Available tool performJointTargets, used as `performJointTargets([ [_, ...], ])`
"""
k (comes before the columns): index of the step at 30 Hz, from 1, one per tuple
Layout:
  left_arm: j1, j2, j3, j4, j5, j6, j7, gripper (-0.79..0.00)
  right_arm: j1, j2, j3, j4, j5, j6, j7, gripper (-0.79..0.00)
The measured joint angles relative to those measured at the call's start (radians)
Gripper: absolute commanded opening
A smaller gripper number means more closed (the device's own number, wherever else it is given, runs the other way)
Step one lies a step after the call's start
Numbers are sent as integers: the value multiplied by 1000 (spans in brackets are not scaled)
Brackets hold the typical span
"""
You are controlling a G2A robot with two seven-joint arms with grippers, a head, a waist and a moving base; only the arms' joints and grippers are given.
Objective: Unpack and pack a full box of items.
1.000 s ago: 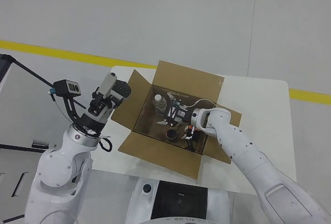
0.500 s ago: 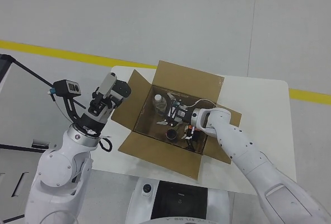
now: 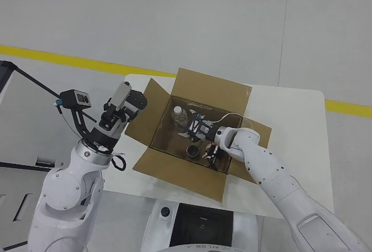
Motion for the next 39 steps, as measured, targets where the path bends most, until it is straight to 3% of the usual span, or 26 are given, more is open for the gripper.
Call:
performJointTargets([
  [1,0,0,0,0,0,0,0,0,-1,-2,0,-1,9,7,14,-363],
  [5,0,0,0,0,0,0,0,0,7,-10,-1,10,44,38,69,-360],
  [10,0,0,0,0,0,0,0,0,17,-19,-4,34,73,75,109,-169],
  [13,0,0,0,0,0,0,0,0,22,-24,-8,49,86,80,123,-126],
  [21,0,0,0,0,0,0,0,0,72,-48,-39,128,121,78,136,-280],
  [25,0,0,0,0,0,0,0,0,104,-69,-67,183,145,73,125,-323],
  [32,0,0,0,0,0,0,0,0,160,-113,-123,287,176,79,102,-311],
  [35,0,0,0,0,0,0,0,0,180,-134,-146,333,186,89,87,-394],
  [39,0,0,0,0,0,0,0,0,208,-162,-171,399,203,102,66,-422],
])
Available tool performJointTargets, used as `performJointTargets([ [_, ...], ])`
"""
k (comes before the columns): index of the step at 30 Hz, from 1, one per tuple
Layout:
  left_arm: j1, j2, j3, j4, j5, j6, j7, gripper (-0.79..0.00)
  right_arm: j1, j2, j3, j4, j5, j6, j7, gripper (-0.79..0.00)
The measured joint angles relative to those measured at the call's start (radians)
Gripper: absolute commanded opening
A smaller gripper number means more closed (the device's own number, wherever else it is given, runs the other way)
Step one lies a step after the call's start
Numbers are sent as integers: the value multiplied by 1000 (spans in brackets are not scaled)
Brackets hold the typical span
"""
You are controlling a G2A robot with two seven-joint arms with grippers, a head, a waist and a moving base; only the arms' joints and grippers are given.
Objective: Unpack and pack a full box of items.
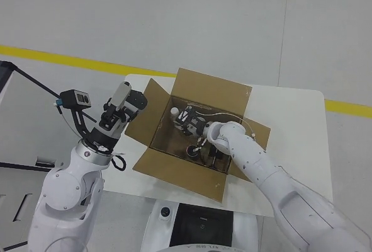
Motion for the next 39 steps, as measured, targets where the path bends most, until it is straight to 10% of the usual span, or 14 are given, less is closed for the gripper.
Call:
performJointTargets([
  [7,0,0,0,0,0,0,0,0,33,-40,-26,97,14,36,-42,-529],
  [21,0,0,0,0,0,0,0,0,75,-108,-52,241,45,57,-137,-406],
  [23,0,0,0,0,0,0,0,0,81,-115,-54,260,48,56,-144,-489],
  [25,0,0,0,0,0,0,0,0,88,-123,-55,283,52,51,-152,-785],
  [39,0,0,0,0,0,0,0,0,112,-135,-65,359,3,-8,-310,-785],
])
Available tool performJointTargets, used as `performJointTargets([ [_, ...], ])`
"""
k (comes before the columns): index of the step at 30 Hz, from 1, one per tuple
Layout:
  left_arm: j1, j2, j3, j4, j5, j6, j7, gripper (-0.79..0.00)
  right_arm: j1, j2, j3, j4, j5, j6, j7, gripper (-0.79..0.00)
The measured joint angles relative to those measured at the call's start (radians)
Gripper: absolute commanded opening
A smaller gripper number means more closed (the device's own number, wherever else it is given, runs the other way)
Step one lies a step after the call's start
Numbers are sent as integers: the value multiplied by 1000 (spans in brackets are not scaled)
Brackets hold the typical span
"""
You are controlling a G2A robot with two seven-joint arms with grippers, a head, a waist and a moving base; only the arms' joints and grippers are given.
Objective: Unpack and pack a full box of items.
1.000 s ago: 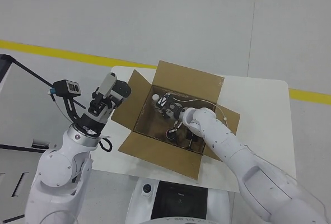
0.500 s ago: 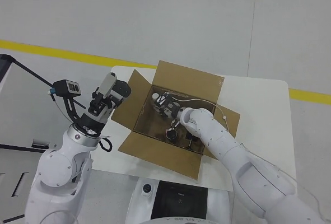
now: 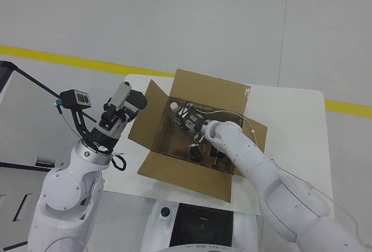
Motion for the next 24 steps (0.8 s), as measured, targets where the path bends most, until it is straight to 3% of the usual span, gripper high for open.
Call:
performJointTargets([
  [14,0,0,0,0,0,0,0,0,-7,32,22,-79,-40,-55,-68,-785],
  [24,0,0,0,0,0,0,0,0,-52,88,70,-230,-81,-94,-54,-785],
])
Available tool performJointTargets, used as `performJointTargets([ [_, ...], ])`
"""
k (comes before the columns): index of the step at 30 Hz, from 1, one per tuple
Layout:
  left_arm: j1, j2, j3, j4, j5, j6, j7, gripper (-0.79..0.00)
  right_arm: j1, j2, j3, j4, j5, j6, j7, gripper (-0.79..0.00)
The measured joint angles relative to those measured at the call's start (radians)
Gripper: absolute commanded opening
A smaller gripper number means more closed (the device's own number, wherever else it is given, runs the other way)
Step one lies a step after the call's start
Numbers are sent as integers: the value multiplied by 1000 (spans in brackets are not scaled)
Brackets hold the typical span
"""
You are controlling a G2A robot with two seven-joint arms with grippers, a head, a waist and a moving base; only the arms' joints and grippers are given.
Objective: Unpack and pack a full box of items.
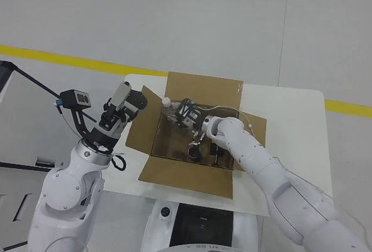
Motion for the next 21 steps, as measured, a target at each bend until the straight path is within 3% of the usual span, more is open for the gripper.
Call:
performJointTargets([
  [8,0,0,0,0,0,0,0,0,-111,78,92,-240,-54,-7,10,-785],
  [15,0,0,0,0,0,0,0,0,-323,190,301,-662,-171,-13,48,-785],
  [21,0,0,0,0,0,0,0,0,-485,250,490,-960,-194,-85,131,-785],
])
